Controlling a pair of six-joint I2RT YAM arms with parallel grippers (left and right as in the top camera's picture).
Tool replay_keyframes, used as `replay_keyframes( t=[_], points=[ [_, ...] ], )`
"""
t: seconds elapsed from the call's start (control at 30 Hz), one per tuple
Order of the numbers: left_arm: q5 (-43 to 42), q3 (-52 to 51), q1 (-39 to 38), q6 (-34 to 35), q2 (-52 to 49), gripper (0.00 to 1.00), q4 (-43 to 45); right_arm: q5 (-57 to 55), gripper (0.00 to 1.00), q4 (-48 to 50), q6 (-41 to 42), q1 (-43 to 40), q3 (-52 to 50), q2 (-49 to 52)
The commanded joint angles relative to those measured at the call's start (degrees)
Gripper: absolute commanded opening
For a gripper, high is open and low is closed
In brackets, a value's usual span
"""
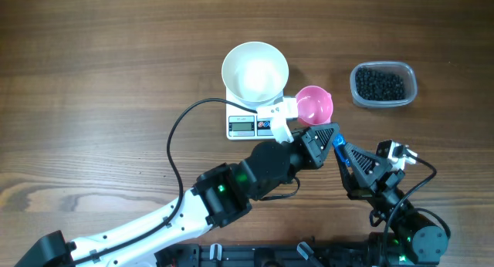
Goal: Scoop item into bowl and weigh 150g on scale
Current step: 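Grasp the blue scoop handle with the right gripper beside the left gripper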
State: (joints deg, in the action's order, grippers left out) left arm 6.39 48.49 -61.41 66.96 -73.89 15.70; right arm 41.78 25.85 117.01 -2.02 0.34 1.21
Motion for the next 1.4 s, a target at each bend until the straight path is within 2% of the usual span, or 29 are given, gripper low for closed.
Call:
replay_keyframes(
  t=[0.0,0.53,0.77,1.0,1.13,1.17,1.2,1.23,1.33,1.37],
  points=[
    [1.2,-0.15,-0.26,-0.46,0.02,0.04,-0.11,0.11,0.24,0.61,0.17,0.24,-0.04,-0.31],
    [1.2,-0.15,-0.24,-0.46,0.02,0.04,-0.09,1.36,0.24,0.42,0.13,0.24,-0.04,-0.31],
    [1.2,-0.15,-0.22,-0.46,0.02,0.04,-0.09,1.53,0.17,0.44,0.13,0.24,-0.04,-0.31],
    [1.2,-0.15,-0.22,-0.46,0.02,0.04,-0.09,1.49,0.16,0.39,0.13,0.24,-0.04,-0.31],
    [1.2,-0.15,-0.22,-0.46,0.02,0.05,-0.09,1.51,0.11,0.42,0.15,0.24,-0.04,-0.31],
    [1.2,-0.15,-0.22,-0.46,0.02,0.1,-0.11,1.51,0.09,0.42,0.13,0.24,-0.04,-0.31],
    [1.2,-0.15,-0.22,-0.46,0.02,0.23,-0.09,1.49,0.06,0.42,0.13,0.24,-0.04,-0.31],
    [1.2,-0.15,-0.22,-0.46,0.02,0.42,-0.09,1.49,0.04,0.42,0.15,0.24,-0.04,-0.31],
    [1.18,-0.15,-0.22,-0.46,0.02,0.79,-0.09,1.29,0.04,0.15,0.13,0.24,-0.04,-0.31],
    [1.18,-0.15,-0.22,-0.46,0.02,0.81,-0.09,1.27,0.04,-0.2,0.09,0.24,-0.04,-0.31]
  ],
)
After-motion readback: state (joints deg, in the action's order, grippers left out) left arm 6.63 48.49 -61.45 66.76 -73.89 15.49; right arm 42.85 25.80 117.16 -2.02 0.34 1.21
